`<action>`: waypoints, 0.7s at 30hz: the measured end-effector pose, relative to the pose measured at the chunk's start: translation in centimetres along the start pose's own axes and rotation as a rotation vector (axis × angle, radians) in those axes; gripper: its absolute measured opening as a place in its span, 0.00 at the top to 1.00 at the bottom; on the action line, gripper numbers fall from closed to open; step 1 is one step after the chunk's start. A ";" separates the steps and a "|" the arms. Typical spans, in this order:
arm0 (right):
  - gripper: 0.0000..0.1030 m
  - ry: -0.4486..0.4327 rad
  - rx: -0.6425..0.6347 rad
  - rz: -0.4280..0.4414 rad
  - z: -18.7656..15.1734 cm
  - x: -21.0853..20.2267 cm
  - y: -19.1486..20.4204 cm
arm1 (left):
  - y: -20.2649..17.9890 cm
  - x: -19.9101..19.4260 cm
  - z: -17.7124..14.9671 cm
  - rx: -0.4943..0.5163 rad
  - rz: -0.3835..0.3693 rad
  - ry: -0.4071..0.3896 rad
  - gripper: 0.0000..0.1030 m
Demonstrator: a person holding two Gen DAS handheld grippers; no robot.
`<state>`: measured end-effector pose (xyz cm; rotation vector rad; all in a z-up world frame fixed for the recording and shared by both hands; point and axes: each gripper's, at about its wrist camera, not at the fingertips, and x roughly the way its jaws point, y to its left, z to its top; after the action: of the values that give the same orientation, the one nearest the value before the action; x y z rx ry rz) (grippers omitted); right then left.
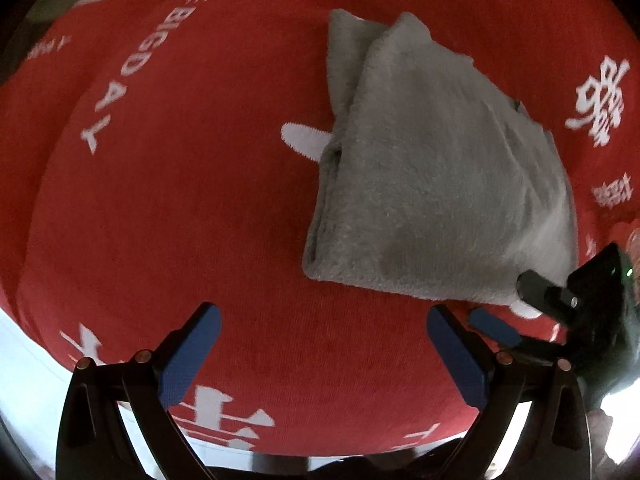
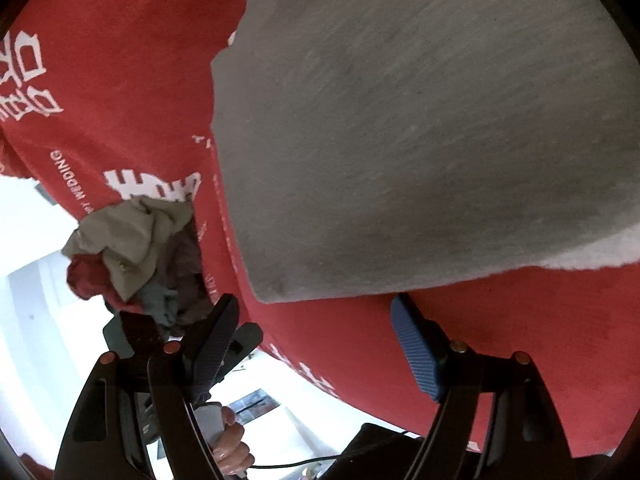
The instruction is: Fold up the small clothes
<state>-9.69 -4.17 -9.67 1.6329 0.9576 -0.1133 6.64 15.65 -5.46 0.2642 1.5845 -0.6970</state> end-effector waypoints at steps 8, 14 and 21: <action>0.32 -0.075 0.073 0.035 0.7 0.0 -0.9 | 1.2 1.1 -1.4 -0.113 -0.208 0.029 0.00; 0.88 -0.085 0.141 0.035 1.6 0.9 -1.7 | 0.0 2.4 -1.3 -0.137 -0.289 0.025 0.00; 0.90 -0.126 0.032 0.175 2.5 -2.3 1.8 | -2.1 2.9 1.2 -0.223 -0.457 -0.046 0.00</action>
<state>-9.07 -7.46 -7.83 1.7106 0.7166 -0.1110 6.00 12.61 -7.67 -0.2867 1.6779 -0.8568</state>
